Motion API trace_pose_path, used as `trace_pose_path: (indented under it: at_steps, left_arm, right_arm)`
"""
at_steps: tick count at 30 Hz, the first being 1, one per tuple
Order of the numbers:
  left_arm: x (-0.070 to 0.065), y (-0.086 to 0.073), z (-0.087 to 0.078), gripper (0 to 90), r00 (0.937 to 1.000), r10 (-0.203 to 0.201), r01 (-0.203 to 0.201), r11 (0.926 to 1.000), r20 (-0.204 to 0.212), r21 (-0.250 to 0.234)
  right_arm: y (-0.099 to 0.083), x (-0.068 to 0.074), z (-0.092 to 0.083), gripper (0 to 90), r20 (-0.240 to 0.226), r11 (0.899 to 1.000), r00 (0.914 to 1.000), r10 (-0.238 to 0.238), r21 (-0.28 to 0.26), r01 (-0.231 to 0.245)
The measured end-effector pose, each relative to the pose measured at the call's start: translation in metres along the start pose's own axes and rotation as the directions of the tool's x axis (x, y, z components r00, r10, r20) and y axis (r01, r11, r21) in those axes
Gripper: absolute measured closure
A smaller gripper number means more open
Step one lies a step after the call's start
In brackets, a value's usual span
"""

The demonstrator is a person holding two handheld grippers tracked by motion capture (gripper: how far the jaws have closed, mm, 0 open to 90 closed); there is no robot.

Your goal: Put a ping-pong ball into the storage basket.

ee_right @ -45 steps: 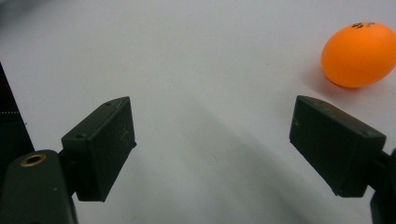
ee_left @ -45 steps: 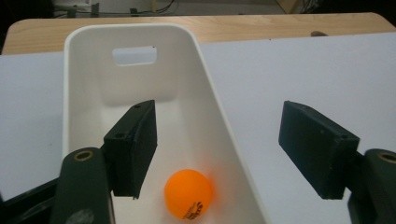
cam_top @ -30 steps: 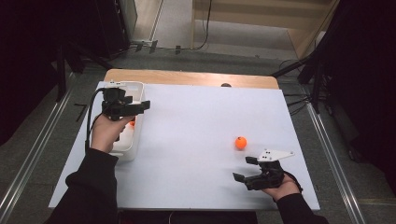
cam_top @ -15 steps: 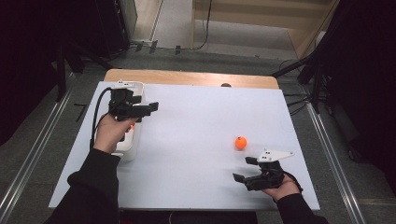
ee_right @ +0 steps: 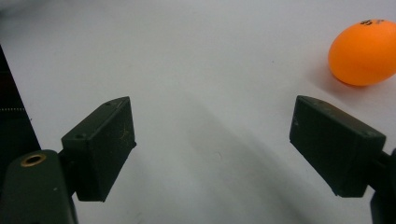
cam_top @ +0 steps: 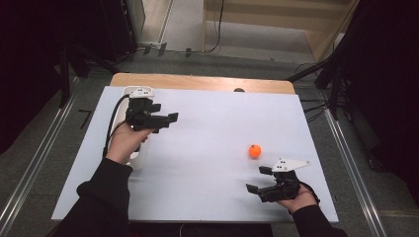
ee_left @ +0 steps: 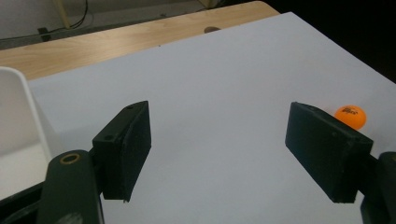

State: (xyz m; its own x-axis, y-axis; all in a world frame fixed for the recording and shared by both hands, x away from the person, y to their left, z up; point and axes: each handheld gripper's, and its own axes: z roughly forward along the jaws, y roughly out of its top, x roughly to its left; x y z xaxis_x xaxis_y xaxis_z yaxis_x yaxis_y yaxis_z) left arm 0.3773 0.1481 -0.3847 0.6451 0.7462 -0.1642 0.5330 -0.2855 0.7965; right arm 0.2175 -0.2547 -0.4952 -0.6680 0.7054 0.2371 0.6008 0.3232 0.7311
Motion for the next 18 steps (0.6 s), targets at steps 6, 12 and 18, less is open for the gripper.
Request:
trace_pose_path:
  at_steps: [6,12,18]
  left_arm:
    - [-0.009,0.001,0.005,22.6,0.9993,0.019,-0.019,0.9998,0.032,-0.006]
    - [-0.015,0.0,0.009,22.6,0.9979,0.035,-0.035,0.9994,0.055,-0.002]
    - [-0.022,0.001,0.012,22.6,0.9957,0.051,-0.051,0.9987,0.078,-0.006]
  right_arm:
    - [-0.001,0.0,-0.001,12.6,0.0,1.0,1.0,-0.003,0.0,0.003]
    - [-0.002,0.0,-0.001,12.6,0.001,1.0,1.0,-0.001,0.003,0.001]
    - [-0.003,0.0,-0.002,12.6,0.006,1.0,1.0,0.003,0.001,-0.003]
